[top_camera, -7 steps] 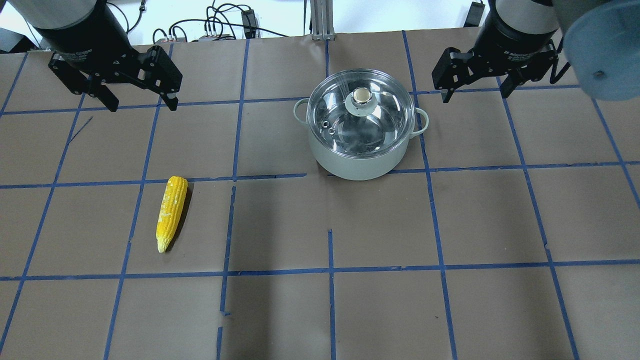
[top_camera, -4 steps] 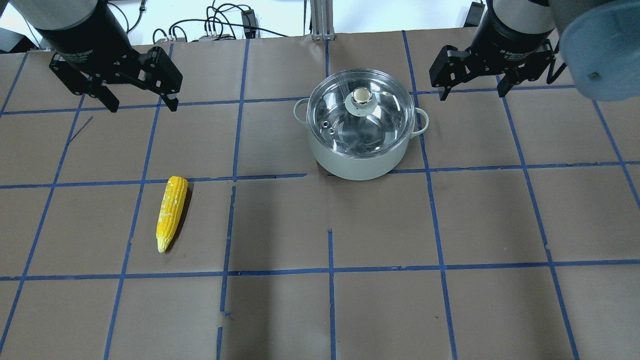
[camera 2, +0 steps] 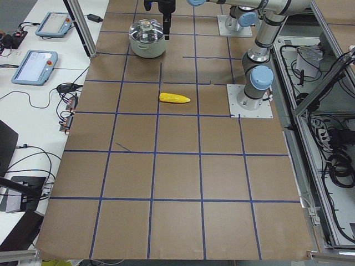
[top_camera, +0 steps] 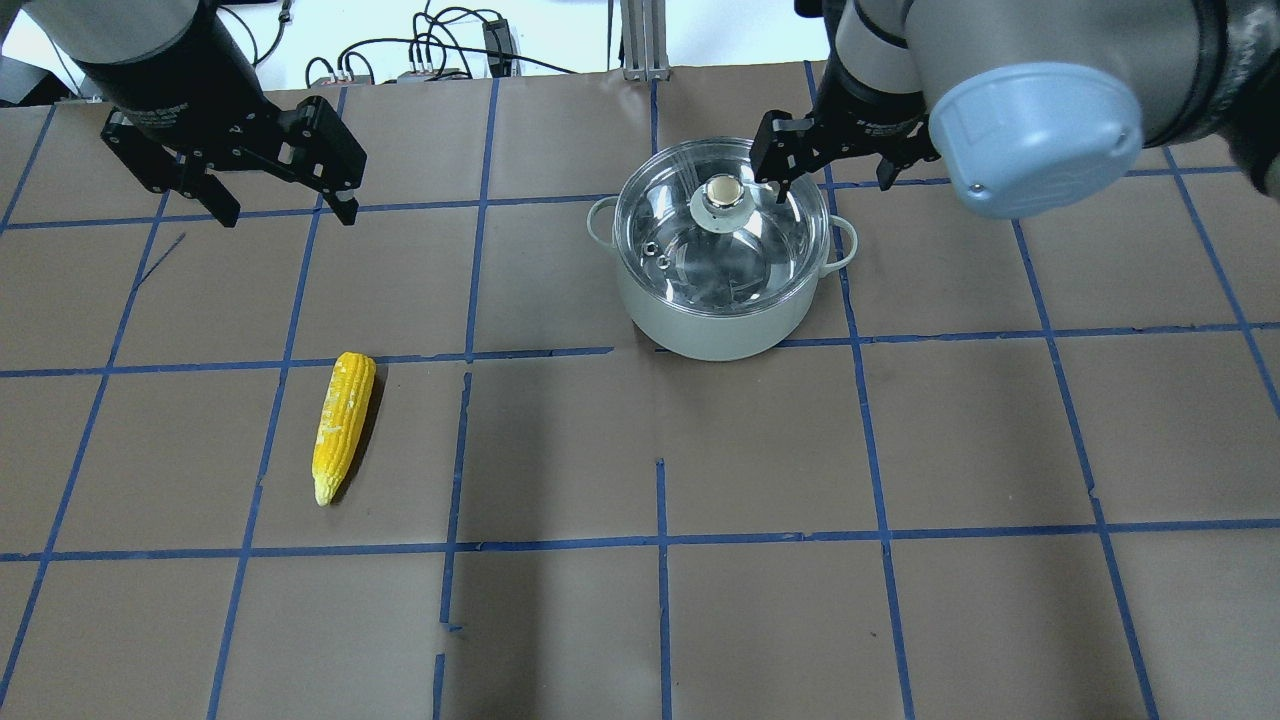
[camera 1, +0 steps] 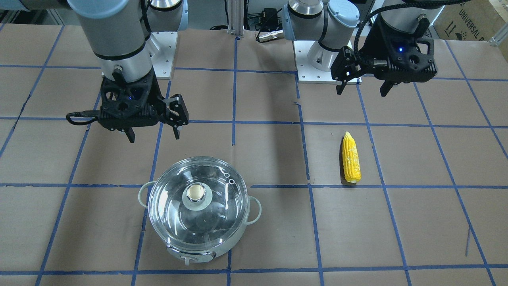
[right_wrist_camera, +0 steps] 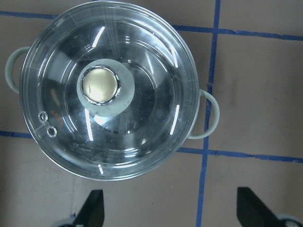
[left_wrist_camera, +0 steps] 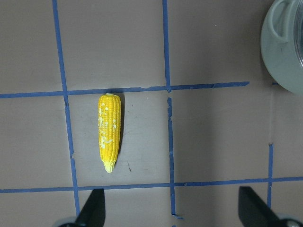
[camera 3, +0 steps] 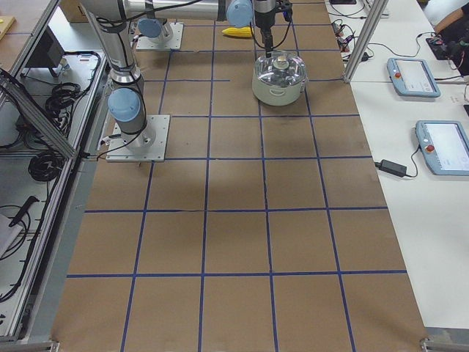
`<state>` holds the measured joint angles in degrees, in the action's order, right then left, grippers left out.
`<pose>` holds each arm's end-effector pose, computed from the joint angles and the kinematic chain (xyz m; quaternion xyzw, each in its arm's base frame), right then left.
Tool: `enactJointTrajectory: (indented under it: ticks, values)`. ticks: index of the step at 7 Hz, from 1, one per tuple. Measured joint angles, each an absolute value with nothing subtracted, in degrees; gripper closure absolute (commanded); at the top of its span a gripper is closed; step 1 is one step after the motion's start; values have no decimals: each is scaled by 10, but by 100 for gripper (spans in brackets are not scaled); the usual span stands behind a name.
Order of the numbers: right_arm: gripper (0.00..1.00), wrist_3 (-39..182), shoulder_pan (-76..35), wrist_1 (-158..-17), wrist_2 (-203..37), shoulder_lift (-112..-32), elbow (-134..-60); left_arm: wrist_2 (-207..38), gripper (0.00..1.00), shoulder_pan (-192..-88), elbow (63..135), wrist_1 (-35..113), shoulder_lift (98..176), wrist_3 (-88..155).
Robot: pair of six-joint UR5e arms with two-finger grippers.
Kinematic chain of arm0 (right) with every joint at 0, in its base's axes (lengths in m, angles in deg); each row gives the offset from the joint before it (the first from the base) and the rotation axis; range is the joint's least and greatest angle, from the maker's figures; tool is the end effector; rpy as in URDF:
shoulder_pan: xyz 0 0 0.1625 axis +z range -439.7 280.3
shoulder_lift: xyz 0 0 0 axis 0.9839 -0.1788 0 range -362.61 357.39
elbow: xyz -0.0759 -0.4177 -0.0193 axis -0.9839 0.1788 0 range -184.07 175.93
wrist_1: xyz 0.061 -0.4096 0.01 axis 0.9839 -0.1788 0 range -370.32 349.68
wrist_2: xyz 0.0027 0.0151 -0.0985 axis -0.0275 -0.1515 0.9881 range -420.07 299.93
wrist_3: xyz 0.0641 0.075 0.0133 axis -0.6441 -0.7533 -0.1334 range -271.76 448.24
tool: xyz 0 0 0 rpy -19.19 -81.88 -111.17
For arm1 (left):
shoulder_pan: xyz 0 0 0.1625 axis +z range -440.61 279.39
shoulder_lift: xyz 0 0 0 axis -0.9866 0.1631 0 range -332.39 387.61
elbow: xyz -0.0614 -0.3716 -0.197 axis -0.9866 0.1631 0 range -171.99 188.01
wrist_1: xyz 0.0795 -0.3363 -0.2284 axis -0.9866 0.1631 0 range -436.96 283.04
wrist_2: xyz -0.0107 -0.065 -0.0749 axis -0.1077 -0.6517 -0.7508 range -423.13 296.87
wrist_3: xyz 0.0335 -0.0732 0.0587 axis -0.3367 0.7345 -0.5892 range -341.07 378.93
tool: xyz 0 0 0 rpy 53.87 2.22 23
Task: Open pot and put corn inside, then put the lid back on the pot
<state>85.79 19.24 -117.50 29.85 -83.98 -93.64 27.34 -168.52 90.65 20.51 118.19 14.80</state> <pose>0.2197 -0.5383 0.4440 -0.0565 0.9953 -0.0778 0.0085 -0.1144 -0.4968 0.5330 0.0178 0.9998 0.0062 0.0038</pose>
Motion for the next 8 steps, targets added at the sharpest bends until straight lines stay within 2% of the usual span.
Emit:
enactJointTrajectory:
  ticks: [3,8]
  values:
    - [3,860,219,-1218,294,-766,-925,273,0,-1685,908,205,1182,148]
    - [5,860,241,-1158,295,-702,-848,273,0,-1685,912,204,1180,147]
